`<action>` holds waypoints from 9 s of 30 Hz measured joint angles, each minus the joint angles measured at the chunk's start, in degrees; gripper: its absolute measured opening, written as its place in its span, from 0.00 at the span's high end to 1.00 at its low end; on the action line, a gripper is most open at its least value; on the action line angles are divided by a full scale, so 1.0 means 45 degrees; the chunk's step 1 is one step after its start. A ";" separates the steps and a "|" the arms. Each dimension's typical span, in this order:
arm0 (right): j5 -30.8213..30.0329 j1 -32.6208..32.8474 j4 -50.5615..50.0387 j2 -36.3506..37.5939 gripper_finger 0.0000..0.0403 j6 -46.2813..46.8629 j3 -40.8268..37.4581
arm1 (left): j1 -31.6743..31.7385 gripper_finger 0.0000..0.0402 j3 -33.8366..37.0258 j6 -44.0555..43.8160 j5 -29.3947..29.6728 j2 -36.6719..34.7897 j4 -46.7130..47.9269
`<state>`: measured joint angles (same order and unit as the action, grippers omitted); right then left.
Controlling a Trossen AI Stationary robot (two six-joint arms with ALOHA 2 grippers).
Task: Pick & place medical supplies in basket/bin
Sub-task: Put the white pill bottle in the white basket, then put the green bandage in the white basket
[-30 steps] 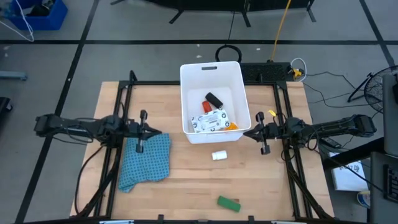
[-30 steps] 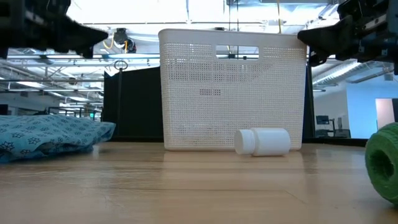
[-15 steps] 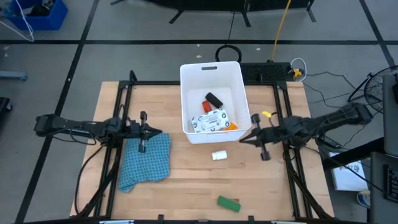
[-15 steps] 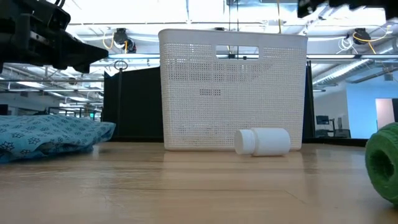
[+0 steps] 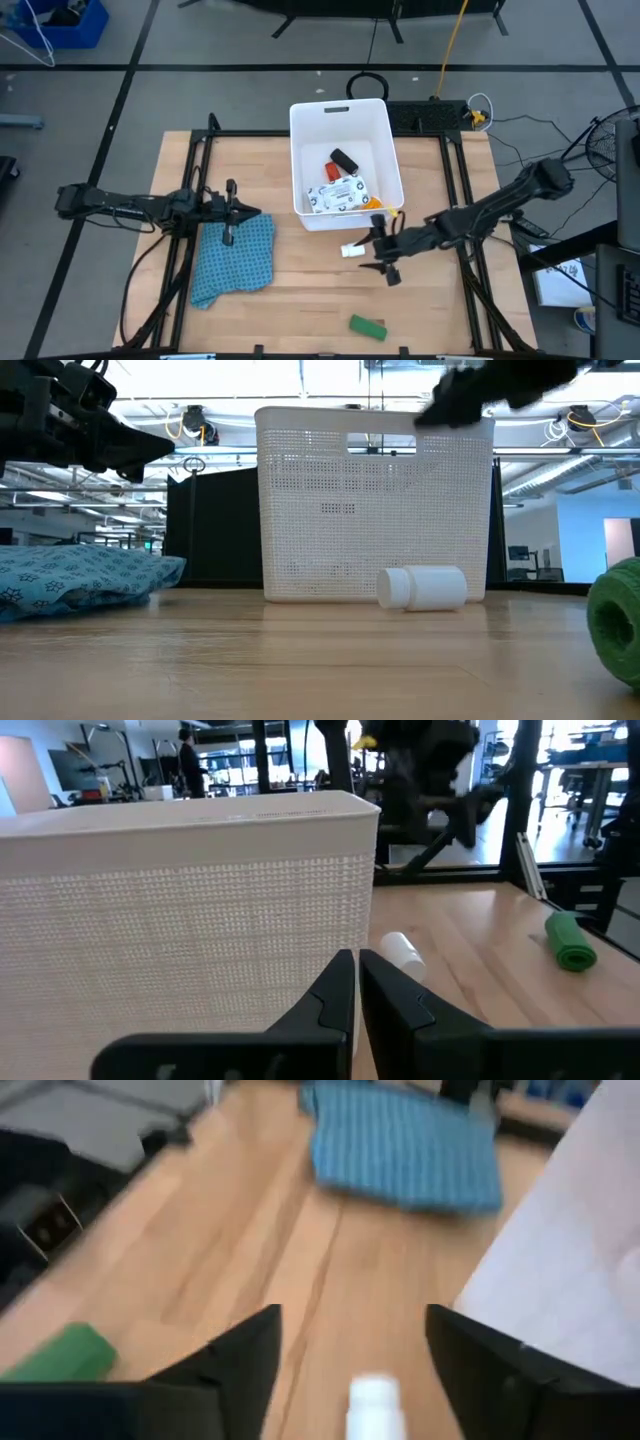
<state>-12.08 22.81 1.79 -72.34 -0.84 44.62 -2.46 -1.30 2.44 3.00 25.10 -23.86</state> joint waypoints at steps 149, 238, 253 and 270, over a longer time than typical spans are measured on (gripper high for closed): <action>0.1814 -0.9482 -0.3894 -0.0071 0.59 -0.0013 0.5435 | 0.0005 0.91 -0.0015 0.0753 0.1137 0.0000 -0.0767; 0.3993 -0.3180 0.4019 1.0307 1.00 0.0009 -0.6893 | 0.0005 0.91 -0.0015 -0.1933 0.1750 0.0000 0.0345; 0.2674 -0.3220 0.5904 1.0424 1.00 -0.0409 -0.8024 | -0.0005 0.91 -0.0015 -0.2281 0.0873 0.0000 0.0318; 0.0248 -0.0352 0.2500 0.7708 1.00 -0.1579 -0.3403 | -0.0010 0.91 -0.0015 -0.3342 0.0321 0.0000 0.0505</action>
<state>-10.96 21.22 13.04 -37.65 -7.95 29.31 -2.50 -1.37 -12.60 4.45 25.10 -21.58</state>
